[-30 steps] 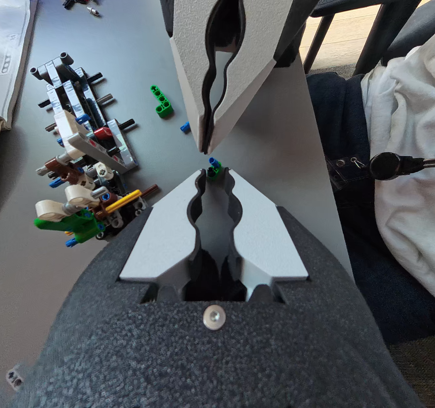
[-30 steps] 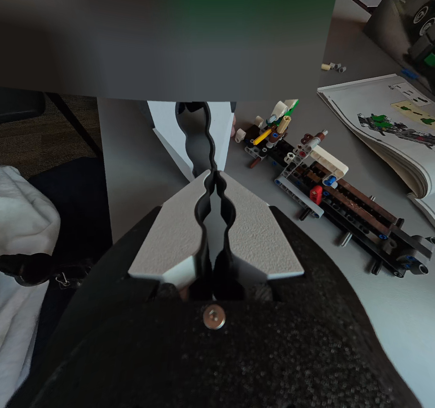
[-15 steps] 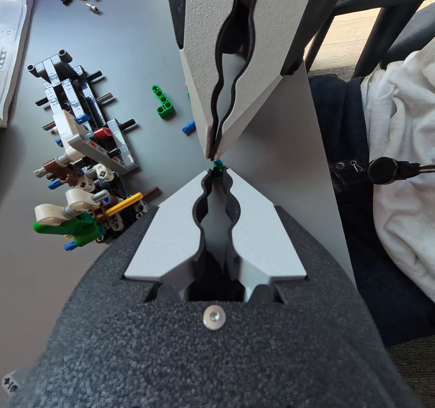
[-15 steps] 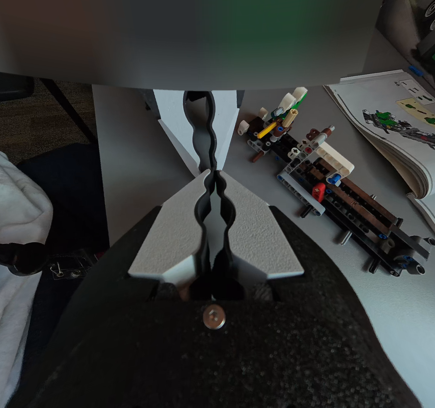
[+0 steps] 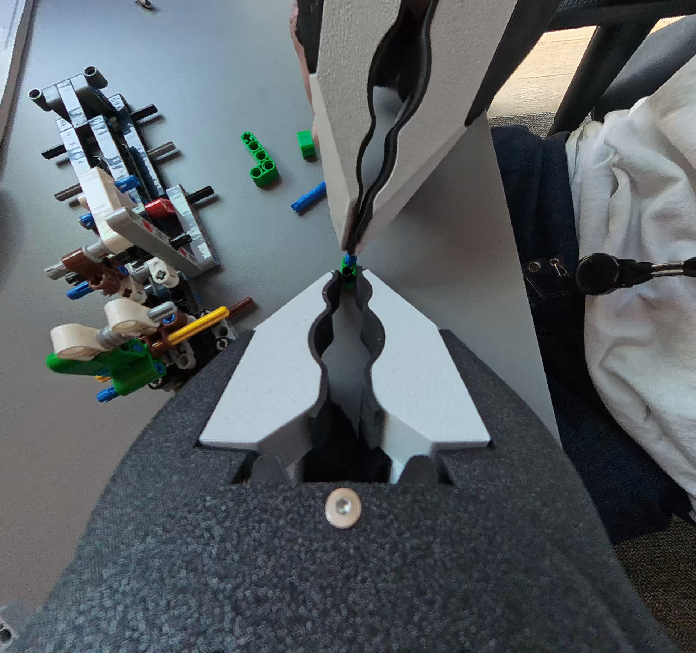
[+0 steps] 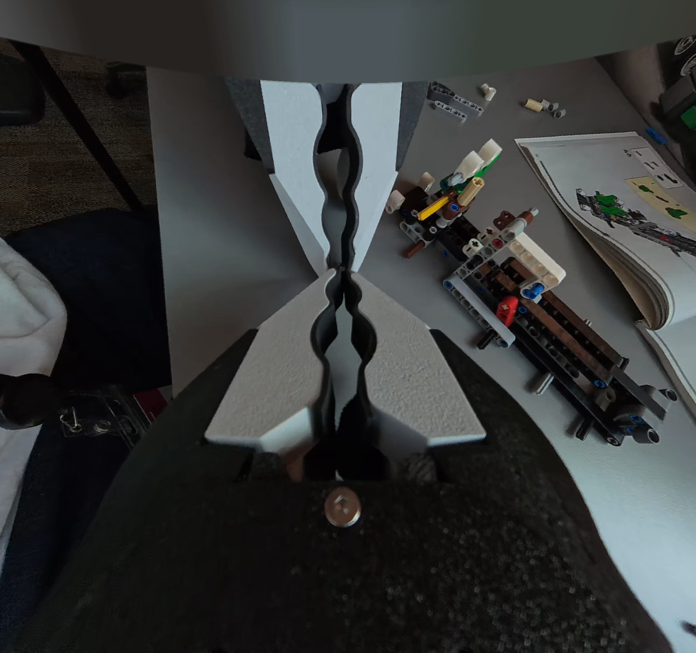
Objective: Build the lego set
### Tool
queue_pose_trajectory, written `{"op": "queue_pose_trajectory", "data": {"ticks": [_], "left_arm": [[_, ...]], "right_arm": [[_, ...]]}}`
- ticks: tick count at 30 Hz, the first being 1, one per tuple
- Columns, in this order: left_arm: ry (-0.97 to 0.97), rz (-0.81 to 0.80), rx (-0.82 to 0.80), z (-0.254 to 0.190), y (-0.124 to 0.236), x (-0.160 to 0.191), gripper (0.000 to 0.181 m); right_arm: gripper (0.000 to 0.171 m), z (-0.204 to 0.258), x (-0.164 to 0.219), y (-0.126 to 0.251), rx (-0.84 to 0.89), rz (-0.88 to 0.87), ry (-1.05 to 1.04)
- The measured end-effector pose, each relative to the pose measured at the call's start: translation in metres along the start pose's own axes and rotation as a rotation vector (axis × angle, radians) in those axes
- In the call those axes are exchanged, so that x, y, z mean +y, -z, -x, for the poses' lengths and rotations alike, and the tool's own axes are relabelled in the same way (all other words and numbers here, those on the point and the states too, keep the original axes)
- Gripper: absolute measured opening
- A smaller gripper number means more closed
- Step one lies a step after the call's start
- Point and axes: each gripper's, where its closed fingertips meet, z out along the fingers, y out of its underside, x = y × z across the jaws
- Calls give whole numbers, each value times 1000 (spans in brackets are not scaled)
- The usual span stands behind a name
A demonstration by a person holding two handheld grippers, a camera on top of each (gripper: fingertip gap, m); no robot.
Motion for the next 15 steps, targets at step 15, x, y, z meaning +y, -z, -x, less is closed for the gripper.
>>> {"op": "queue_pose_trajectory", "data": {"ticks": [15], "left_arm": [[-6,0,-21,2,0,0,7]], "right_arm": [[0,-6,-1,-2,25,4,-46]]}}
